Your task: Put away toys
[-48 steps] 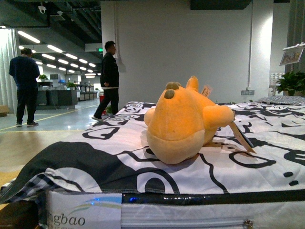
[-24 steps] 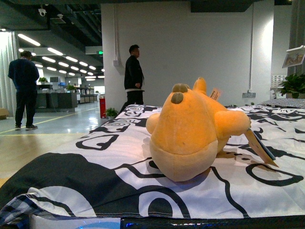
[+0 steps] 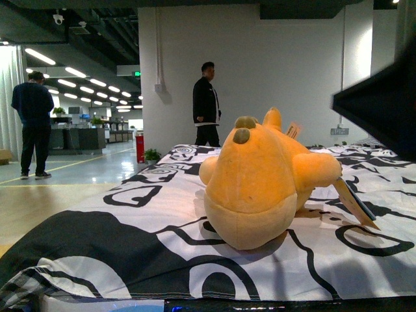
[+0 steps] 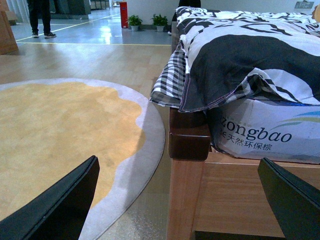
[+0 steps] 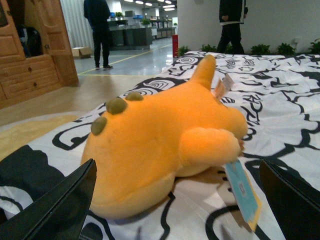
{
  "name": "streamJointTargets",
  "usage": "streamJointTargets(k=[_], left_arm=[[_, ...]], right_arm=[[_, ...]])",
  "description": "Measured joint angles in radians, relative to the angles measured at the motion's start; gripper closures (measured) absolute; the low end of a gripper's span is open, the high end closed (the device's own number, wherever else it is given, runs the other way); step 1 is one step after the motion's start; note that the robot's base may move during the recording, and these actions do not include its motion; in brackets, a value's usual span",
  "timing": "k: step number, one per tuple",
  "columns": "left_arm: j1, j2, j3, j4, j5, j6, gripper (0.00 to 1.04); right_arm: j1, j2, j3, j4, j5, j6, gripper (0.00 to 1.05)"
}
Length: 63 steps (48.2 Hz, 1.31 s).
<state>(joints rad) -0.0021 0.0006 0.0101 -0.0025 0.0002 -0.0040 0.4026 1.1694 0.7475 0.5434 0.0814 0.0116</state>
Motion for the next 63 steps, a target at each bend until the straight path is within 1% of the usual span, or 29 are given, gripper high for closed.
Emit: streamJointTargets(k=[5, 9, 12, 17, 22, 27, 36, 52, 63], left_arm=[[0.0, 0.0, 0.0, 0.0, 0.0, 0.0, 0.06], [0.0, 0.0, 0.0, 0.0, 0.0, 0.0, 0.06], [0.0, 0.0, 0.0, 0.0, 0.0, 0.0, 0.06], [0.0, 0.0, 0.0, 0.0, 0.0, 0.0, 0.06], [0.0, 0.0, 0.0, 0.0, 0.0, 0.0, 0.06], [0.0, 0.0, 0.0, 0.0, 0.0, 0.0, 0.06], [0.0, 0.0, 0.0, 0.0, 0.0, 0.0, 0.06], [0.0, 0.0, 0.0, 0.0, 0.0, 0.0, 0.06], [0.0, 0.0, 0.0, 0.0, 0.0, 0.0, 0.06]], right_arm=[[0.058, 0.086, 0.085, -0.007, 0.06, -0.033, 0.06], [0.116, 0.193, 0.19, -0.016, 0.127, -0.089, 0.06], [0.133, 0.25, 0.249, -0.032, 0.169, -0.111, 0.06], [0.136, 0.318, 0.315, -0.056, 0.243, -0.129, 0.06], [0.13, 0.359, 0.344, -0.081, 0.288, -0.129, 0.06], [0.122, 0.417, 0.356, -0.13, 0.327, -0.085, 0.06], [0.124, 0.465, 0.356, -0.132, 0.348, -0.058, 0.06], [0.137, 0.515, 0.356, -0.111, 0.402, -0.053, 0.06], [0.137, 0.525, 0.356, -0.107, 0.409, -0.033, 0.06]])
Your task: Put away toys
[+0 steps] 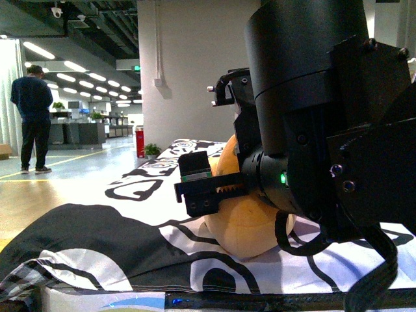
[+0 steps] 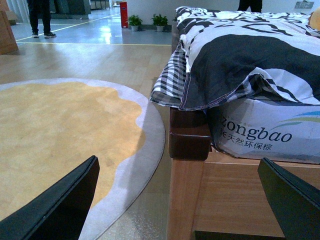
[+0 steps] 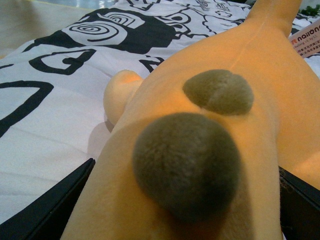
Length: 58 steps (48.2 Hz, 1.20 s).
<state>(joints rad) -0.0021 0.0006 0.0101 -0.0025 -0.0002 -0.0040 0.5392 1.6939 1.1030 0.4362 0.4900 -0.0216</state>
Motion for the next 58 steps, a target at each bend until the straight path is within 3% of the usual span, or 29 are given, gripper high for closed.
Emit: streamJointTargets(k=[7, 12, 25, 30, 37, 47, 58], left_arm=[[0.0, 0.0, 0.0, 0.0, 0.0, 0.0, 0.06], [0.0, 0.0, 0.0, 0.0, 0.0, 0.0, 0.06], [0.0, 0.0, 0.0, 0.0, 0.0, 0.0, 0.06], [0.0, 0.0, 0.0, 0.0, 0.0, 0.0, 0.06], [0.0, 0.0, 0.0, 0.0, 0.0, 0.0, 0.06], [0.0, 0.0, 0.0, 0.0, 0.0, 0.0, 0.06], [0.0, 0.0, 0.0, 0.0, 0.0, 0.0, 0.06]], right_arm=[[-0.004, -0.001, -0.002, 0.008, 0.002, 0.022, 0.21], [-0.014, -0.021, -0.013, -0.002, -0.03, 0.048, 0.37], [-0.063, -0.189, -0.094, -0.024, -0.187, 0.111, 0.8], [-0.114, -0.332, -0.153, -0.038, -0.293, 0.137, 0.93], [-0.214, -0.566, -0.27, -0.04, -0.441, 0.159, 0.96], [-0.365, -0.96, -0.551, -0.051, -0.779, 0.201, 0.96], [-0.575, -1.256, -0.772, -0.071, -0.995, 0.297, 0.96]])
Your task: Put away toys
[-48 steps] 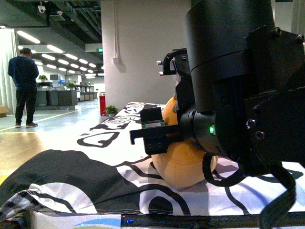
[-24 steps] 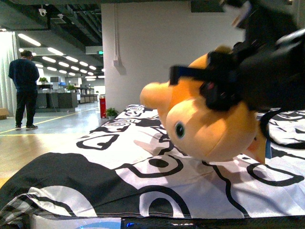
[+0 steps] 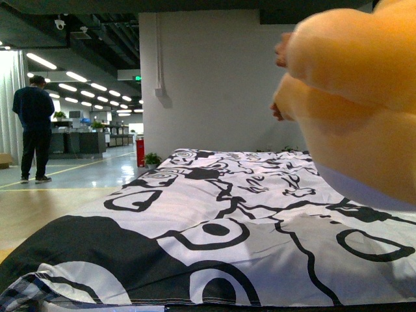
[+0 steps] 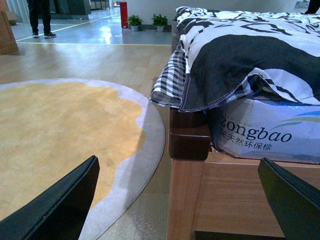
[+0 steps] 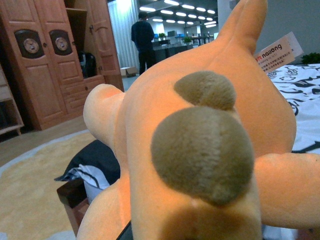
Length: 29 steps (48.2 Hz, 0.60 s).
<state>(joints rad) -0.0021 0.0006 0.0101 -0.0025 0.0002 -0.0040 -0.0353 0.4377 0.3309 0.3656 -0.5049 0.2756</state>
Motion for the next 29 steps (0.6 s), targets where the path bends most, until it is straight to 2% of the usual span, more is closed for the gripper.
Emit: streamJointTargets(k=[6, 11, 16, 29], left_arm=[[0.0, 0.0, 0.0, 0.0, 0.0, 0.0, 0.06], [0.0, 0.0, 0.0, 0.0, 0.0, 0.0, 0.06], [0.0, 0.0, 0.0, 0.0, 0.0, 0.0, 0.06], [0.0, 0.0, 0.0, 0.0, 0.0, 0.0, 0.06]], right_arm=[[-0.108, -0.139, -0.092, -0.046, -0.068, 0.055, 0.96], [-0.127, -0.217, -0.155, -0.065, -0.058, 0.072, 0.96], [-0.106, -0.256, -0.204, -0.071, -0.036, 0.076, 0.96], [0.006, -0.338, -0.317, -0.058, 0.098, 0.049, 0.96]])
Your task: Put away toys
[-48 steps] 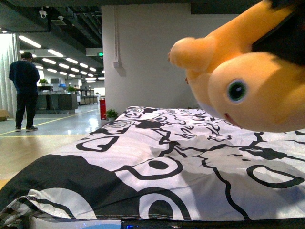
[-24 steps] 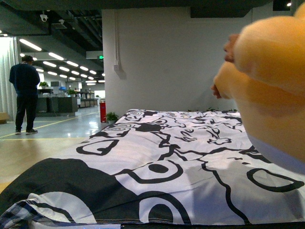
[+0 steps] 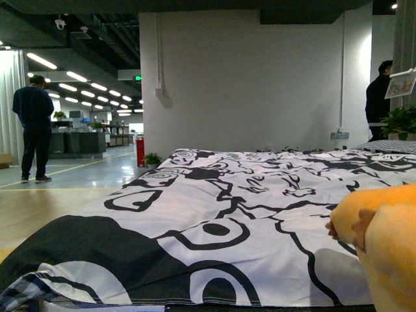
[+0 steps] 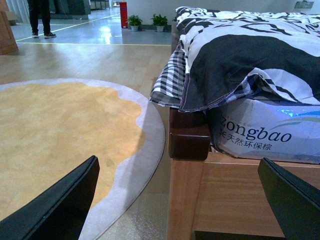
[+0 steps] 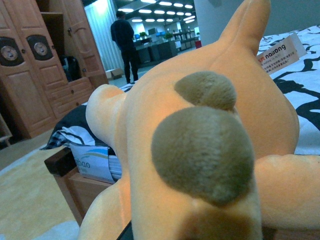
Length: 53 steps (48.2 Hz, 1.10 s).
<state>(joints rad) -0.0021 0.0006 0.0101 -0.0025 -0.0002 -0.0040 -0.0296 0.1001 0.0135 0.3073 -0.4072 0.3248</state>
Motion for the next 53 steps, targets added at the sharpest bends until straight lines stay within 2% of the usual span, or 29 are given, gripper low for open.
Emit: streamJointTargets(k=[14, 53], left_arm=[[0.0, 0.0, 0.0, 0.0, 0.0, 0.0, 0.06], [0.001, 0.0, 0.0, 0.0, 0.0, 0.0, 0.06]], right_arm=[[0.177, -0.082, -0.011, 0.009, 0.209, -0.155, 0.96], [0.188, -0.089, -0.012, 0.005, 0.226, -0.188, 0.96]])
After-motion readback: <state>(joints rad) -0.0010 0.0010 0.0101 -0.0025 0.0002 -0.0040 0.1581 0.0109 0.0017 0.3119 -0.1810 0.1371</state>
